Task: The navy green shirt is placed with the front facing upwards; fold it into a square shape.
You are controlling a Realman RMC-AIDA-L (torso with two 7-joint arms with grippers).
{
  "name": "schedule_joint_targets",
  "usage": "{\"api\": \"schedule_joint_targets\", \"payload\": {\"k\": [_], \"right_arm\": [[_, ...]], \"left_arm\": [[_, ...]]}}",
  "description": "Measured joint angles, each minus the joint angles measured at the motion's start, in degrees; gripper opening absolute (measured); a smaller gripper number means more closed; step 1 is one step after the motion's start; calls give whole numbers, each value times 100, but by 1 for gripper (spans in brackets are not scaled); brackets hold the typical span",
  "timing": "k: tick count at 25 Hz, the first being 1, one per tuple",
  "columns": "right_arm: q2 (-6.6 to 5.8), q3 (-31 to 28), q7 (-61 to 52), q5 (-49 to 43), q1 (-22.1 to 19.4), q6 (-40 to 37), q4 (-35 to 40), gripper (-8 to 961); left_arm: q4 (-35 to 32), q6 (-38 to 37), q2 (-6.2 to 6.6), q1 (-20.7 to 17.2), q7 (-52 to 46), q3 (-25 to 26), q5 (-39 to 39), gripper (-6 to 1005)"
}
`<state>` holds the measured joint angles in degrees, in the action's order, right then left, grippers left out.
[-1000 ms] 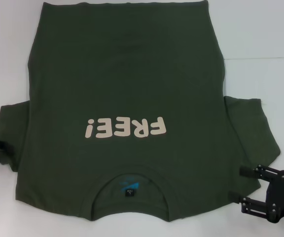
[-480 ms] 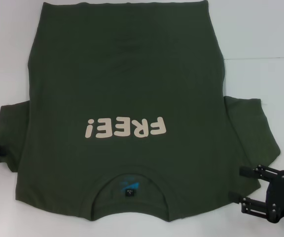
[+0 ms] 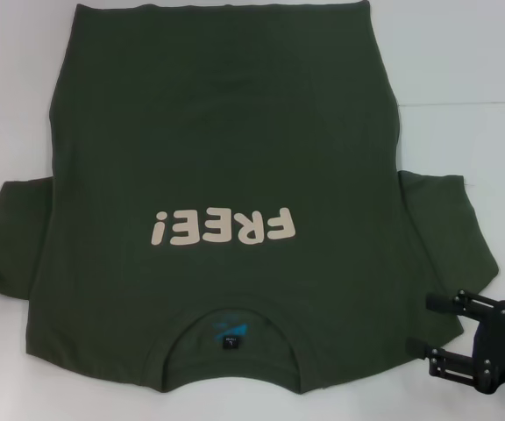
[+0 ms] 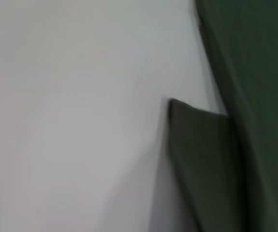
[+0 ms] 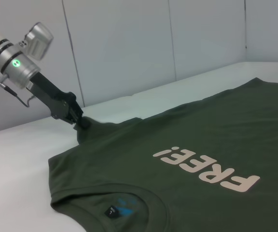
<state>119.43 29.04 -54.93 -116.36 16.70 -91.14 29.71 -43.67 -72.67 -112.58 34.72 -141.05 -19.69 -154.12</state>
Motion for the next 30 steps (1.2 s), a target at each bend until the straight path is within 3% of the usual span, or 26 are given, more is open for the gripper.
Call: {"api": "schedule_joint_targets", "payload": {"k": [9,22,30], "right_arm": [[0,-3,0,1,-7,0,0,764],[9,-4,0,0,4,-7,-2,764],[9,-4,0,0,8,-27,-23,765]], "left_arm": [[-636,-162,154,-103,-178,84,-65,20],[-939,-349,241,80,-372,95,29,35],[-901,-1417,221,199,-411,75,1096,46]]}}
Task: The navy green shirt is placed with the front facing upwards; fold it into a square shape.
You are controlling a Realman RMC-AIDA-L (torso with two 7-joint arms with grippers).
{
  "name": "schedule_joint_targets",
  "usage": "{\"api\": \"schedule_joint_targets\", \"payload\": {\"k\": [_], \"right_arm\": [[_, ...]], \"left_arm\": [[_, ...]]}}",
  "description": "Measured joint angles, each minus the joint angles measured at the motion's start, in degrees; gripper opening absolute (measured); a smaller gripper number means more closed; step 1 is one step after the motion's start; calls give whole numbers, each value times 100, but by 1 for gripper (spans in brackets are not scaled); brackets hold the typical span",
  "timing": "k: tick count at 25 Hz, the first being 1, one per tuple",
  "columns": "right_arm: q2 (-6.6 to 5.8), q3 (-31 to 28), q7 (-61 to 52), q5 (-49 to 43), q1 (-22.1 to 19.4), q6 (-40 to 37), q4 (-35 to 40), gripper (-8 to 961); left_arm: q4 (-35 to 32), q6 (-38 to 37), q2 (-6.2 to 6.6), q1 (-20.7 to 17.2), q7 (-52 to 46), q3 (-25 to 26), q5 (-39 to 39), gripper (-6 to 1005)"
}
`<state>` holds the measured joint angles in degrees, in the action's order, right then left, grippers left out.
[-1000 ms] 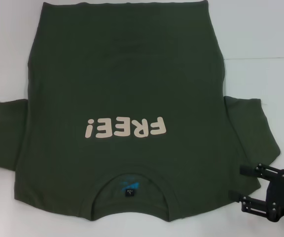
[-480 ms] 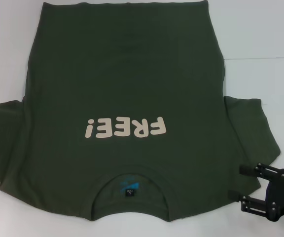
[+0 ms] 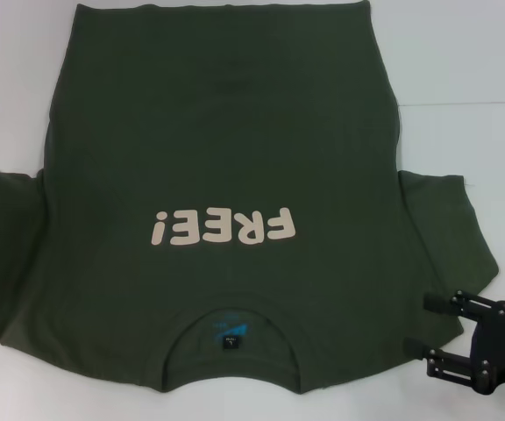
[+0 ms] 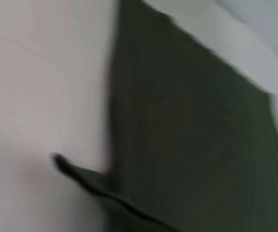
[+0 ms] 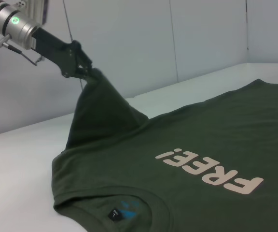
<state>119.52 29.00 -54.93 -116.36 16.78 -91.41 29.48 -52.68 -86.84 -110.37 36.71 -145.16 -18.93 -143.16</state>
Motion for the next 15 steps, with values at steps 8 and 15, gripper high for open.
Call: {"api": "schedule_joint_targets", "payload": {"k": [8,15], "right_arm": [[0,2,29,0,27,-7,-65,764],[-1,5,13,0,36,-43,-66,765]], "left_arm": [[518,255,-593,68,158,-378,409,58],[1392,1099,-888,109,644,-393,612,68]]}}
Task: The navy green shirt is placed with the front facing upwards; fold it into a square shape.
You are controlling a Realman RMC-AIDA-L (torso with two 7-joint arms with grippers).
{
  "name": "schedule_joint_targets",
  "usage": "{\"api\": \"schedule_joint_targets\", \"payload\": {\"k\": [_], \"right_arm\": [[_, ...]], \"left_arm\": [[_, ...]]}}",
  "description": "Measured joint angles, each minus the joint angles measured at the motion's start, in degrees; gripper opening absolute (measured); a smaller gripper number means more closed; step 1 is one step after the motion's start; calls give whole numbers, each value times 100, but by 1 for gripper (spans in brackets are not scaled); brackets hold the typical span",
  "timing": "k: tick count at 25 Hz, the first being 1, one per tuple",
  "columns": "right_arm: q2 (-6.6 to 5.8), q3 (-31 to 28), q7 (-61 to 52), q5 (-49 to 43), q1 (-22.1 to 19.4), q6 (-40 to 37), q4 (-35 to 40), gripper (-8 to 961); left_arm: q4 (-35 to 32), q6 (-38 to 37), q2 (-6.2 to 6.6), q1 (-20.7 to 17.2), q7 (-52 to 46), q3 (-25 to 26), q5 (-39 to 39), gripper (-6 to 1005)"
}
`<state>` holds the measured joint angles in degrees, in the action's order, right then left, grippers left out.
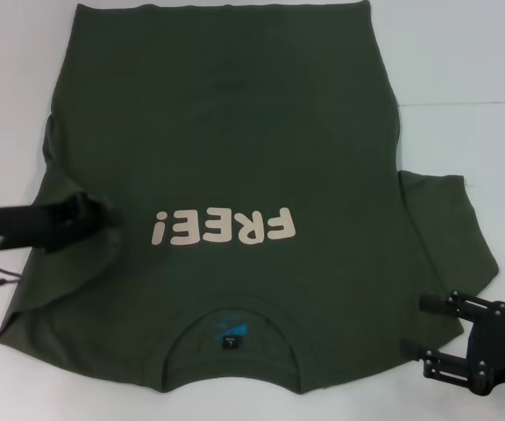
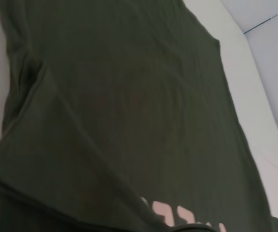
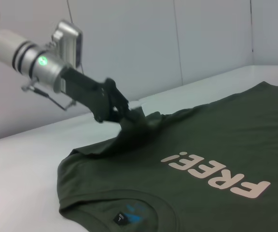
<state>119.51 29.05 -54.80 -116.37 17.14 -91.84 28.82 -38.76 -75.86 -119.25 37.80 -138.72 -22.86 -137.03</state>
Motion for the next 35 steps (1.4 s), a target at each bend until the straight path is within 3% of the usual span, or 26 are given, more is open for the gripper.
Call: {"api": "schedule_joint_targets", "payload": {"k": [10,16,27,35], "right_arm": [[0,2,-4,0,29,-1,-20,764],[0,-3,-5,0,37,0,-47,765],[0,-5,-5,0,44,0,-61,765],[0,-5,-5,0,43,-1,-79,765]], "left_arm": [[755,556,-225,6,875,19,437,83],[867,842,-235,-93,884,66,533,301],[518,1217,-91,-303,478,118,525,546],[543,1670,-81,-315,439,150,532,958]]}}
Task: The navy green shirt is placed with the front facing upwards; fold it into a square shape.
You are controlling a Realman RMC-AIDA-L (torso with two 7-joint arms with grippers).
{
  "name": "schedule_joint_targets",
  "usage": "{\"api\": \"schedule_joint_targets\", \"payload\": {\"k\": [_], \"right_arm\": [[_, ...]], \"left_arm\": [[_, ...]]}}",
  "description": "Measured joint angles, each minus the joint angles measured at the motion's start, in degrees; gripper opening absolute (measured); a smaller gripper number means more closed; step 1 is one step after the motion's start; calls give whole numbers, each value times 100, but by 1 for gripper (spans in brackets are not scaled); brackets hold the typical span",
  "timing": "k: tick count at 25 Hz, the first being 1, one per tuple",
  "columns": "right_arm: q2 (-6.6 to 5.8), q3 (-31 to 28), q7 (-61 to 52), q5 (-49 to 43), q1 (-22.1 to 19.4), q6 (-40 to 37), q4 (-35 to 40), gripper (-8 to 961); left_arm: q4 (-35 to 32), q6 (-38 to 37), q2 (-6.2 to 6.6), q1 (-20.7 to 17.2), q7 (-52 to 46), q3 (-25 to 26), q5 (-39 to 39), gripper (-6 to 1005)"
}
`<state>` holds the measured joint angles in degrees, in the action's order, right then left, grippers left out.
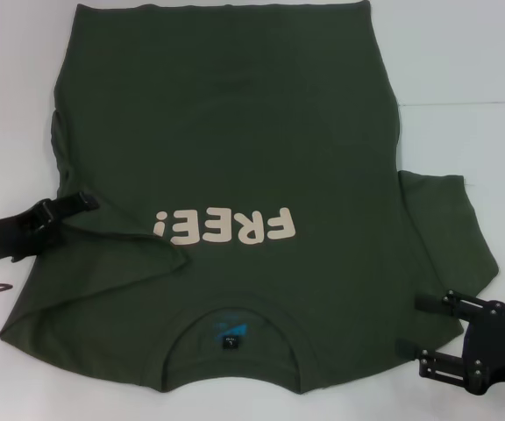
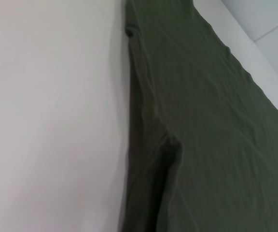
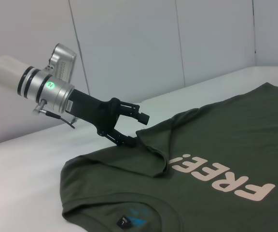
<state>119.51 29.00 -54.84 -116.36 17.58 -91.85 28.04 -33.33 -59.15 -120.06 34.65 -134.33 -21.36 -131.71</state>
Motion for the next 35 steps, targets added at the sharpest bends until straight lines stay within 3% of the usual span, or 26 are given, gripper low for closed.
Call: {"api": "schedule_joint_targets", "payload": {"k": [12,20,24,29,35], "right_arm": [[0,0,0,0,0,-2,-1,764],[0,0,0,0,-1,-12,-3,764],[0,0,0,1,-12,-26,-9,764],[0,-3,-3,6,-17,-59,-6,765],[0,-187,-88,13,20,-222,59,765]], "left_arm": [[197,135,-61,297,-7,-17,115,962],[565,41,-160,509,617,-50,1315,962],[667,-416,-168,465,967,-85,1861,961],[386,-1363,7,147,1461,-437,1803,961],[-439,-3023,-16,-510,3625,-555,1601,961]]}}
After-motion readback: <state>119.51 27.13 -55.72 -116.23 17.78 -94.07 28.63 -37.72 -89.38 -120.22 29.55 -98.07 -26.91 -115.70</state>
